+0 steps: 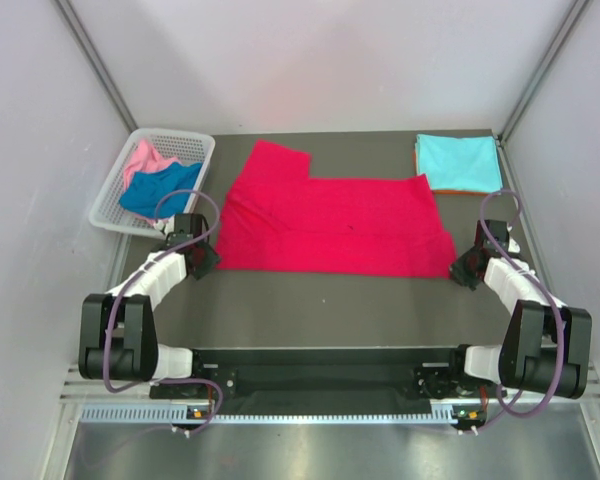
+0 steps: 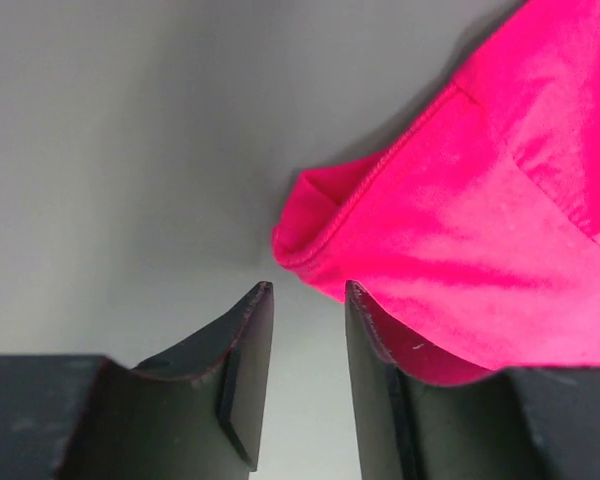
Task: Fold and stack the t-shirts
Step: Fold the tshirt
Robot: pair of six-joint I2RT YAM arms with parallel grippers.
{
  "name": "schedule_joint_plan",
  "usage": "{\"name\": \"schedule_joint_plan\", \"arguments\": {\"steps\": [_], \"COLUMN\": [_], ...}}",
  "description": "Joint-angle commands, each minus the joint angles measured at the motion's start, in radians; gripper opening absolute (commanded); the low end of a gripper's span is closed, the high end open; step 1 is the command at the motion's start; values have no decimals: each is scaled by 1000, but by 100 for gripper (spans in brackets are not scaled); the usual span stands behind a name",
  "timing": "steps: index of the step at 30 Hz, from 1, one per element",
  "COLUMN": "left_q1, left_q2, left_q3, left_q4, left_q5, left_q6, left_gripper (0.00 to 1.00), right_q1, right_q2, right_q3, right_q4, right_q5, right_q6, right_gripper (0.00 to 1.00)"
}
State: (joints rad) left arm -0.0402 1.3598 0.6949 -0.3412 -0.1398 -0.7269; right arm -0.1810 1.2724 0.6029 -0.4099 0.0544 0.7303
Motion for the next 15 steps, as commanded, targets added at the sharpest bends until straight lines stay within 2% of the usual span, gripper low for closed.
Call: {"name": "schedule_joint_plan", "arguments": {"steps": [1,6,9,13,15], "left_q1": [5,5,5,5,5], "left_q2": [12,81,113,148,145], "left_q3": [-18,-5,8,54,74], "left_q4": [67,73,80,19,-36], "left_q5": [-37,-49,-43,-84,-113], "left_q6": [-11,-6,6,26,30], "left_gripper": [39,32,24,0,0], "right_q1": [-17,-15,-17,-17,-17], "right_q2": [-18,-15,-8,-7,-11], "right_q3": [9,0,1,11,18], "right_q4": [11,23,22,0,-12], "right_q5": [-1,-4,-1,18,35], "right_q6": [-17,-12,-14,-23,-32], "right_gripper": [0,0,0,0,0]}}
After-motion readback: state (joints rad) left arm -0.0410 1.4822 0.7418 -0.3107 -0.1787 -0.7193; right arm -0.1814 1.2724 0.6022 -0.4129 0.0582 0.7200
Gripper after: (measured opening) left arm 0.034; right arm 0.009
